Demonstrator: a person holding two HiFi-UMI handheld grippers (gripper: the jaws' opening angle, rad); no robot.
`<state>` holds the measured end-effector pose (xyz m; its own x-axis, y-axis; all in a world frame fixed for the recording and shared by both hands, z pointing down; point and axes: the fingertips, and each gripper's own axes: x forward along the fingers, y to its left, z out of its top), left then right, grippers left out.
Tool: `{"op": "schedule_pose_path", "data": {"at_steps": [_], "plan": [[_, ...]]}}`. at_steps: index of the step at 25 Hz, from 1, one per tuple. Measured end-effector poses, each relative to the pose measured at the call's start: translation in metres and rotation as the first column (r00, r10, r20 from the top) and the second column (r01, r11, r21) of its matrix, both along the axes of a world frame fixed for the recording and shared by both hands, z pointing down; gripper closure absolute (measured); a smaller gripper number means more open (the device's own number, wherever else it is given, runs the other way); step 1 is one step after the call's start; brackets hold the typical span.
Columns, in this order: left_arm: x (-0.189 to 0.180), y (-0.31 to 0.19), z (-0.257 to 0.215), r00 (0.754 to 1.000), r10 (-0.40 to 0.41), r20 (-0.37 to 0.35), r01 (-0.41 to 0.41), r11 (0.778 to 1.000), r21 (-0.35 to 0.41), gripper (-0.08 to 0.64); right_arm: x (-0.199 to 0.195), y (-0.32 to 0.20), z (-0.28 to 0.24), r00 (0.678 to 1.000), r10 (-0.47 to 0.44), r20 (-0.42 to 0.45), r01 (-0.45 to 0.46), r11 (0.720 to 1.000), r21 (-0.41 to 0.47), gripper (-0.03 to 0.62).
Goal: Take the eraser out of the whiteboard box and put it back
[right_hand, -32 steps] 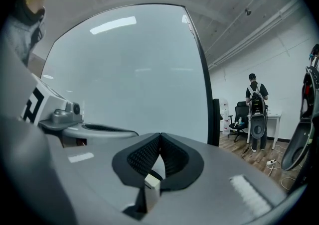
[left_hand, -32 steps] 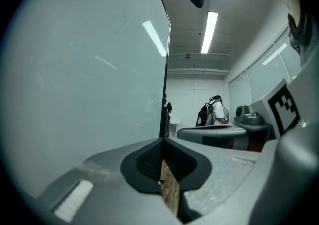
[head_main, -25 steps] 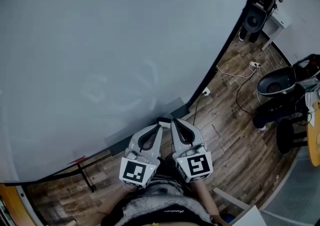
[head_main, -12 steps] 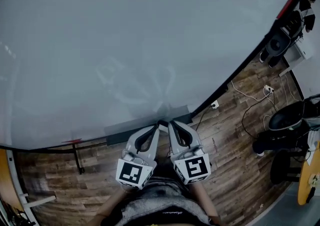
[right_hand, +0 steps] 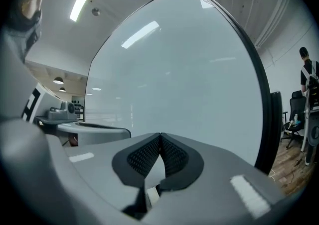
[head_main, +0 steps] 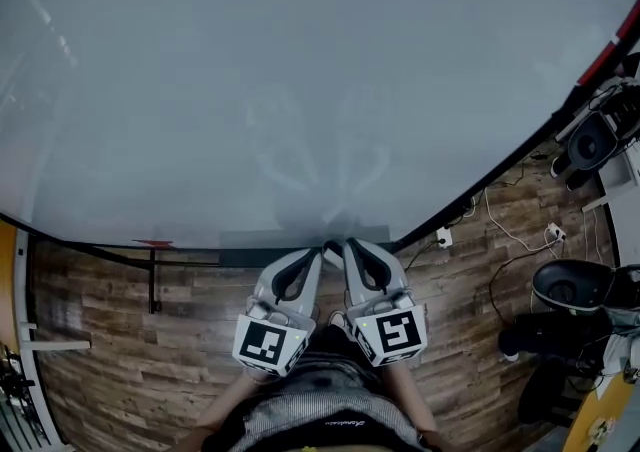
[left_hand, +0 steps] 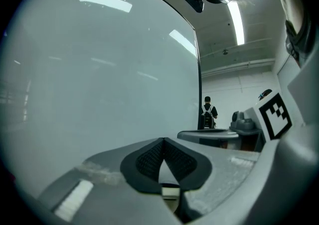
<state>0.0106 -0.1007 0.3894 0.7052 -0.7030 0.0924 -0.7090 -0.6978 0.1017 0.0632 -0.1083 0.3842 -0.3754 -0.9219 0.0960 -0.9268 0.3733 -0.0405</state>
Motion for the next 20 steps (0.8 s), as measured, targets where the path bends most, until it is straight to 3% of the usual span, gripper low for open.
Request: {"op": "schedule_pose_path", "data": {"at_steps": [9, 20], "plan": [[-0.01, 0.002, 0.005, 0.998, -0.067, 0.014, 0.067, 0.998, -0.013, 0.56, -0.011, 0.002, 0.009, 0.998, -0.065, -0.002, 0.065, 0.998, -0.024, 0.591], [-0.015, 0.003, 0.018, 0.997, -0.07, 0.028, 0.071, 0.997, -0.04, 0.56, -0.02, 0.004, 0.037, 0.995, -0.092, -0.046, 0.086, 0.99, -0.108, 0.591]]}}
